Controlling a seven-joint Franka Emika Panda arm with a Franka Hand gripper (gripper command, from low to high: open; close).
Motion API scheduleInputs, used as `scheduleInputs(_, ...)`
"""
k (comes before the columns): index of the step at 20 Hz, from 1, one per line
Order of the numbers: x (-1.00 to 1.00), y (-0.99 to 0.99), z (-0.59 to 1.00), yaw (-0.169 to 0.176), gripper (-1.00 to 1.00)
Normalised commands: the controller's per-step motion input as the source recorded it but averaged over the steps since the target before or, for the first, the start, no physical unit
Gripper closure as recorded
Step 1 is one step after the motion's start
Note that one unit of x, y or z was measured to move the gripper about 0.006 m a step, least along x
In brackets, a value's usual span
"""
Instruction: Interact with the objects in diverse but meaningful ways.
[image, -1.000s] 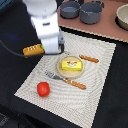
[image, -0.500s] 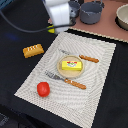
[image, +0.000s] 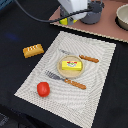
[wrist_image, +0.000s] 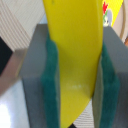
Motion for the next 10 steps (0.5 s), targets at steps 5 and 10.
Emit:
scheduleInputs(5,0.95,0.18,0.19,0.000,1.00)
scheduleInputs(10,0.88,0.17,0.14,0.000,1.00)
